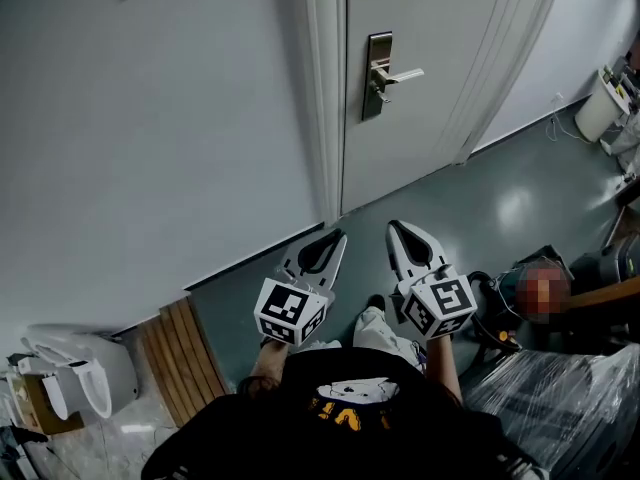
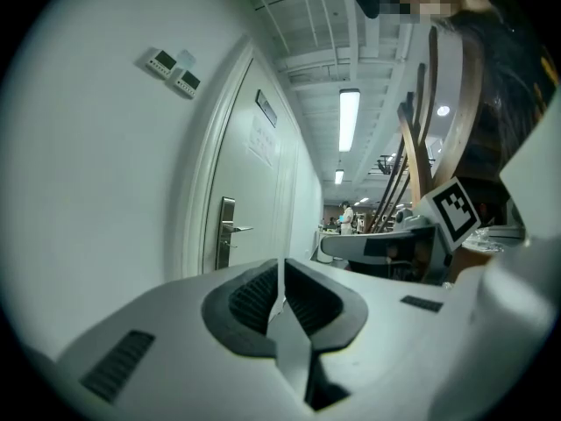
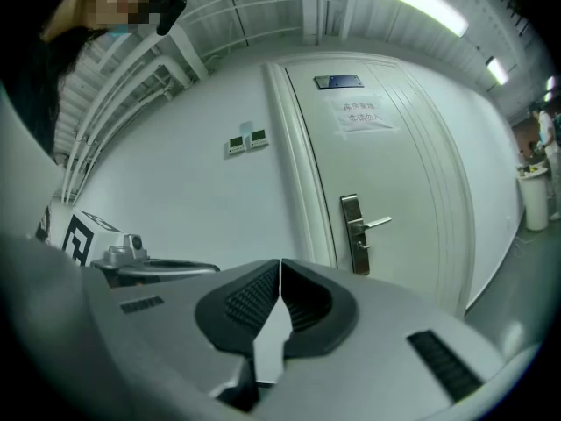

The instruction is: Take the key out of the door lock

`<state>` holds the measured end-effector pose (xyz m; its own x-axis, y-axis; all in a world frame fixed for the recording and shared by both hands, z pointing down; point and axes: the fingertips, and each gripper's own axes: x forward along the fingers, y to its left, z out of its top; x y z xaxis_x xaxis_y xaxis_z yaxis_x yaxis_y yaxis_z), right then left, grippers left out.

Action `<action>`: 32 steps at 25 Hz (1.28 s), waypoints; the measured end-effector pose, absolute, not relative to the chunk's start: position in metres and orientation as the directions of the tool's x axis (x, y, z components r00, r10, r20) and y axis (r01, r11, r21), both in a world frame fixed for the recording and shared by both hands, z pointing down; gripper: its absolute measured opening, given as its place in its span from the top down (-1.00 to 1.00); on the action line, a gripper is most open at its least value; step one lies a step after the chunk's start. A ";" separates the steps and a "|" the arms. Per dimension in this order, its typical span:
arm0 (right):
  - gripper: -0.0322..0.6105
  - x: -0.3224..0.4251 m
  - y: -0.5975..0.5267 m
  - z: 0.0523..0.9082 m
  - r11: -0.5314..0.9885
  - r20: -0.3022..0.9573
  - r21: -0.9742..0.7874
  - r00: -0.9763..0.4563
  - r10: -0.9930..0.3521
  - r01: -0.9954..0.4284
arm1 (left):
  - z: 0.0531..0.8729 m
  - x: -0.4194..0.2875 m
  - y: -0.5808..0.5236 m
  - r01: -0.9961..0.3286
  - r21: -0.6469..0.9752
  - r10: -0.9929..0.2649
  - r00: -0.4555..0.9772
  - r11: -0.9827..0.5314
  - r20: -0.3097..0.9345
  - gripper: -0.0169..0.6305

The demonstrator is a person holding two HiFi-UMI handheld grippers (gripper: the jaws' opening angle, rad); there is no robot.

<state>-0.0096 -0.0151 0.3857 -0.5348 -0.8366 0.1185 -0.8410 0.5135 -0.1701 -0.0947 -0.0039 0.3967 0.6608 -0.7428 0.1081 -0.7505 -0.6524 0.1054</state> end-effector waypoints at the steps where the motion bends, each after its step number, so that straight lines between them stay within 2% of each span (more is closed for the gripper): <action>1: 0.88 -0.003 -0.025 0.386 0.516 0.120 -0.176 -0.539 -0.834 -0.838 | 0.396 -0.089 -0.014 -0.754 0.107 -0.746 0.657 -0.648 0.110 0.90; 19: 0.87 0.086 -0.154 0.388 0.629 0.114 -0.220 -0.660 -0.743 -0.746 | 0.391 0.021 -0.136 -0.802 0.074 -0.792 0.597 -0.592 0.128 0.90; 32: 0.87 0.095 -0.179 0.403 0.691 0.112 -0.260 -0.732 -0.672 -0.674 | 0.400 0.037 -0.154 -0.855 0.061 -0.839 0.518 -0.516 0.165 0.90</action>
<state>0.0951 -0.1787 0.4032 -0.7320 -0.6719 0.1125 -0.6743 0.6911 -0.2600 0.0370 -0.1544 0.4002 0.5181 -0.8392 0.1654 -0.8547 -0.5155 0.0615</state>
